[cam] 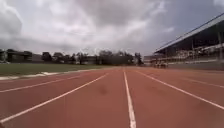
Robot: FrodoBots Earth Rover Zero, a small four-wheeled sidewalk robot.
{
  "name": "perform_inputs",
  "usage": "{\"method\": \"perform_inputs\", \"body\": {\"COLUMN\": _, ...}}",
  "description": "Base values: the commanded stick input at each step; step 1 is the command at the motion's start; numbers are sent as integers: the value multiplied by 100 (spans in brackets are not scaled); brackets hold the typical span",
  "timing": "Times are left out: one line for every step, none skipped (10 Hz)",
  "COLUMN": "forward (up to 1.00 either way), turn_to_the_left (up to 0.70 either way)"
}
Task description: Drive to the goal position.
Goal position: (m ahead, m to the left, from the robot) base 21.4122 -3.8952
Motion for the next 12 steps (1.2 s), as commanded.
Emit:
{"method": "perform_inputs", "body": {"forward": 60, "turn_to_the_left": -15}}
{"method": "perform_inputs", "body": {"forward": 60, "turn_to_the_left": -15}}
{"method": "perform_inputs", "body": {"forward": 60, "turn_to_the_left": -15}}
{"method": "perform_inputs", "body": {"forward": 60, "turn_to_the_left": -15}}
{"method": "perform_inputs", "body": {"forward": 60, "turn_to_the_left": -15}}
{"method": "perform_inputs", "body": {"forward": 60, "turn_to_the_left": -15}}
{"method": "perform_inputs", "body": {"forward": 60, "turn_to_the_left": -15}}
{"method": "perform_inputs", "body": {"forward": 60, "turn_to_the_left": -15}}
{"method": "perform_inputs", "body": {"forward": 60, "turn_to_the_left": -15}}
{"method": "perform_inputs", "body": {"forward": 60, "turn_to_the_left": -15}}
{"method": "perform_inputs", "body": {"forward": 60, "turn_to_the_left": -15}}
{"method": "perform_inputs", "body": {"forward": 60, "turn_to_the_left": -15}}
